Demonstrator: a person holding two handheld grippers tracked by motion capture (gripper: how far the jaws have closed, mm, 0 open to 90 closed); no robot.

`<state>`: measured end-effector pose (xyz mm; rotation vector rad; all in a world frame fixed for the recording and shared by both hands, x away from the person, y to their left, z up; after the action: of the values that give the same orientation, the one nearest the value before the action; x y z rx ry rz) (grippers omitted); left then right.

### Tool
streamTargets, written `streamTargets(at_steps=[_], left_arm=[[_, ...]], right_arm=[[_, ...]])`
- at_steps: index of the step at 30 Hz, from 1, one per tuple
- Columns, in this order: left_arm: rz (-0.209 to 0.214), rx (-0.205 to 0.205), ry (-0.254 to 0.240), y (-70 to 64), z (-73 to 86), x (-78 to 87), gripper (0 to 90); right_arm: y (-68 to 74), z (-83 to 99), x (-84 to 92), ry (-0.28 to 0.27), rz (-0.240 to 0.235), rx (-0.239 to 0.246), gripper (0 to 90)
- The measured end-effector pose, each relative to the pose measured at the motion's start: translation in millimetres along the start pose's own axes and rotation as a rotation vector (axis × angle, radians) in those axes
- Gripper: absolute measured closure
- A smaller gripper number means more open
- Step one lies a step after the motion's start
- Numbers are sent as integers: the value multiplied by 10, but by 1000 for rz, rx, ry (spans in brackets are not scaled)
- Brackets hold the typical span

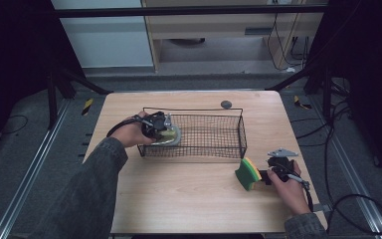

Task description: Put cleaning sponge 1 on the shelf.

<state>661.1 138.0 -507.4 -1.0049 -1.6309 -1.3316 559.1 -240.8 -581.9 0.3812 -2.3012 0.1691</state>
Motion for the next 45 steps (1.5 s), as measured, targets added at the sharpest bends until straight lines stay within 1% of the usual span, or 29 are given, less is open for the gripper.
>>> streamTargets(at_steps=[5, 11, 12, 13, 18, 19, 21, 23, 27, 29, 34, 37, 38, 39, 40, 43, 45], left_arm=[[9, 0, 7, -10, -6, -27, 706], [8, 5, 11, -5, -18, -48, 704], [7, 4, 12, -3, -18, -50, 704], [6, 4, 14, -1, -18, -51, 703], [9, 10, 18, 1, -19, -61, 700], [9, 12, 20, 2, -20, -62, 699], [1, 16, 25, 12, -19, -66, 693], [7, 19, 26, 2, -14, -74, 688], [4, 25, 27, 10, -6, -70, 680], [2, 30, 29, 11, 2, -68, 657], [8, 43, 1, -6, -2, -14, 621], [-2, 50, -18, 15, -7, 39, 599], [0, 64, -34, 23, -12, 70, 599], [-4, 58, -42, 37, -18, 88, 597], [-7, 68, -51, 39, -23, 117, 596], [-27, 74, -68, 60, -40, 191, 577], [-40, 89, -91, 80, -66, 259, 577]], right_arm=[[0, 0, 0, 0, 0, 0, 6], [-6, -1, -4, -2, 3, 4, 6], [1, -1, -1, 0, 0, -1, 6], [-6, -1, -4, -2, 3, 5, 6], [1, -1, -1, 0, 0, -1, 5], [-5, -1, -4, -2, 3, 4, 6], [-5, -1, -4, -1, 3, 4, 6], [-5, -1, -4, -2, 3, 4, 6], [-5, -1, -4, -1, 3, 4, 6], [-5, -1, -5, -1, 3, 4, 6], [-6, -1, -6, -1, 4, 4, 5], [-6, 0, -5, 0, 5, 3, 4], [-6, -1, -5, 0, 4, 4, 5], [-6, 0, -5, 0, 5, 3, 5], [-6, 0, -5, 0, 5, 3, 5], [-6, -1, -6, 0, 4, 4, 4], [-6, 0, -5, 1, 5, 2, 4]])
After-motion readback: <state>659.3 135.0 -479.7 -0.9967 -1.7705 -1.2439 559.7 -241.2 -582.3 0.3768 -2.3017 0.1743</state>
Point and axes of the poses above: each handheld gripper's, and its own axes: x roughly backward along the jaws, z roughly out of its underside, y roughly to its left, the point moved 10 cm from there along -x, roughly forward along the jaws, and after that the axes turned 3 degrees about y, right-handed, at the moved point
